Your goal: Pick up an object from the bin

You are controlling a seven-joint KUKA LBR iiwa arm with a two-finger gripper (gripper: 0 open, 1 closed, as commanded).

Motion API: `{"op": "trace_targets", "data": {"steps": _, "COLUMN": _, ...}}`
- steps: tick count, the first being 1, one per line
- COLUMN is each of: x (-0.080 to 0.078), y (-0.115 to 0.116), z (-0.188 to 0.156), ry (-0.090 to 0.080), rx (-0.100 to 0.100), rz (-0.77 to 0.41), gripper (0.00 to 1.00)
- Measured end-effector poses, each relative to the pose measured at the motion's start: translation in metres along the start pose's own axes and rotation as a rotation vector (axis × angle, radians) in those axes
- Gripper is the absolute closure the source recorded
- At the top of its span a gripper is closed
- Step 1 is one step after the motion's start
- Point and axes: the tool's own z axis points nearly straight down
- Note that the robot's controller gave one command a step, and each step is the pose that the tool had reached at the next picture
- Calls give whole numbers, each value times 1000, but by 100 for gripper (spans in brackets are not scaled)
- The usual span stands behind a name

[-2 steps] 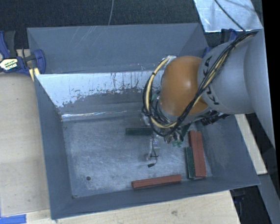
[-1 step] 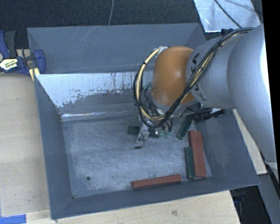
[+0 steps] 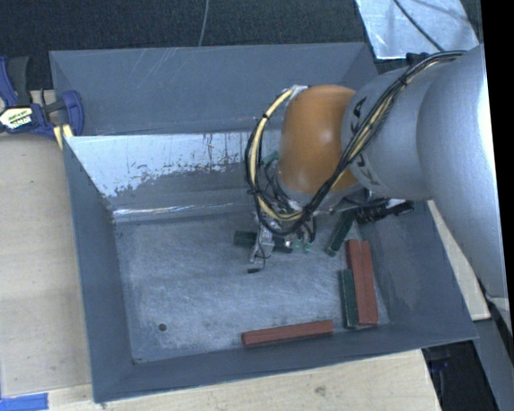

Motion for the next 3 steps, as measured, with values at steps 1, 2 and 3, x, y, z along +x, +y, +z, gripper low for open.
{"op": "trace_targets", "data": {"steps": 1, "x": 12, "y": 18, "z": -114, "ry": 2, "rx": 1, "rz": -59, "gripper": 100}}
{"op": "trace_targets", "data": {"steps": 2, "x": 12, "y": 18, "z": -114, "ry": 2, "rx": 1, "rz": -59, "gripper": 100}}
{"op": "trace_targets", "data": {"steps": 3, "x": 17, "y": 17, "z": -192, "ry": 0, "rx": -1, "rz": -487, "gripper": 100}}
